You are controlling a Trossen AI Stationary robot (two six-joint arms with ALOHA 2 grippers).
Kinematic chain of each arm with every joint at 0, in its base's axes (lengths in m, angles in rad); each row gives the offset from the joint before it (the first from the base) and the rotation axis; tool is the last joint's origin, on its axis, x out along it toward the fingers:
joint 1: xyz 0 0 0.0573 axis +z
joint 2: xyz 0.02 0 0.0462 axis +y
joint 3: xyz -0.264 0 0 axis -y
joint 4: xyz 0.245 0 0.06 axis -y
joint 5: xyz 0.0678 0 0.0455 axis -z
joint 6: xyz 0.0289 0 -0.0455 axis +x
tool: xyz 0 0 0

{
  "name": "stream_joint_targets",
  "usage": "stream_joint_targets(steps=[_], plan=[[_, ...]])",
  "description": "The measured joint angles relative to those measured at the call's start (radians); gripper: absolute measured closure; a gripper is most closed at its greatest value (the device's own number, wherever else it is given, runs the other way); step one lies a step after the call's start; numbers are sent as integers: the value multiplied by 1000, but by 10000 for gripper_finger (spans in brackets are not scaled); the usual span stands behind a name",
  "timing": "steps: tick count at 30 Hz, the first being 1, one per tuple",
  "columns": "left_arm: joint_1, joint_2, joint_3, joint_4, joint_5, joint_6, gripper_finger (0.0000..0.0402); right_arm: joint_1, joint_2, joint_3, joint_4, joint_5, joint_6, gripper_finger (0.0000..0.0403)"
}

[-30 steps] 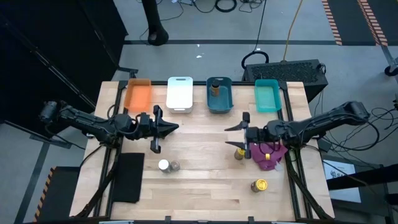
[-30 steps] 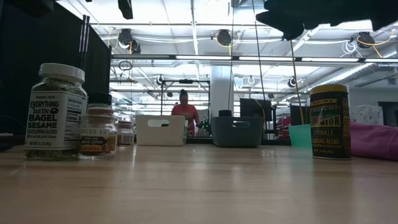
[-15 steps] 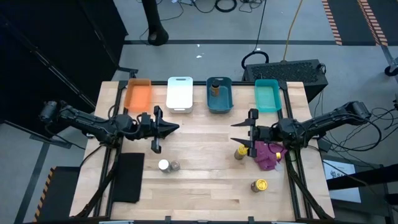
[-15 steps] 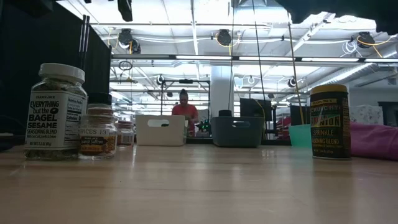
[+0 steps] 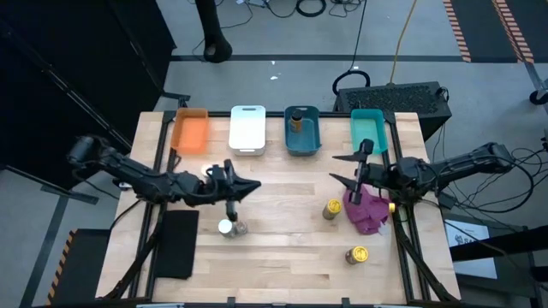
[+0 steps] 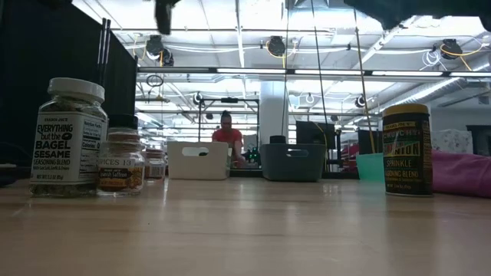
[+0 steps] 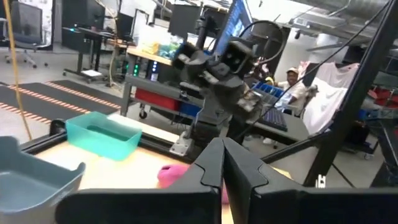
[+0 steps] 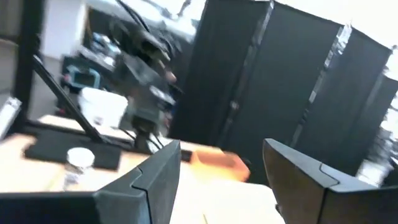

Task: Sort spices by type
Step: Put the top brown seasoning bottle into the orange bin

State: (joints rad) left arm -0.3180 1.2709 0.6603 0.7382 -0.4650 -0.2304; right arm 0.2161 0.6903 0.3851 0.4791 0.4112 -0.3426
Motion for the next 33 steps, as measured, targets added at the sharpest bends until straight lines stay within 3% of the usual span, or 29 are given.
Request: stream_joint_targets(steps=[6,10,13,17,20,26,30,33], plan=[[-8,94,192,-218,-19,-49,391,0,-43,0,-88,37,19,193],[-3,114,323,-579,-70,-229,391,0,-80,0,-121,53,38,193],[8,116,413,-901,-72,-413,391,0,-109,3,-166,136,45,193],[44,115,524,-1311,-33,-677,391,0,-134,74,-398,239,116,193],[86,120,569,-1513,53,-789,391,0,-134,162,-615,264,239,193],[194,184,628,-1608,245,-747,391,0,-132,261,-892,237,454,193],[251,279,683,-1658,346,-651,391,0,-135,261,-909,236,443,193],[287,332,731,-1784,360,-578,391,0,-135,261,-909,236,404,193]])
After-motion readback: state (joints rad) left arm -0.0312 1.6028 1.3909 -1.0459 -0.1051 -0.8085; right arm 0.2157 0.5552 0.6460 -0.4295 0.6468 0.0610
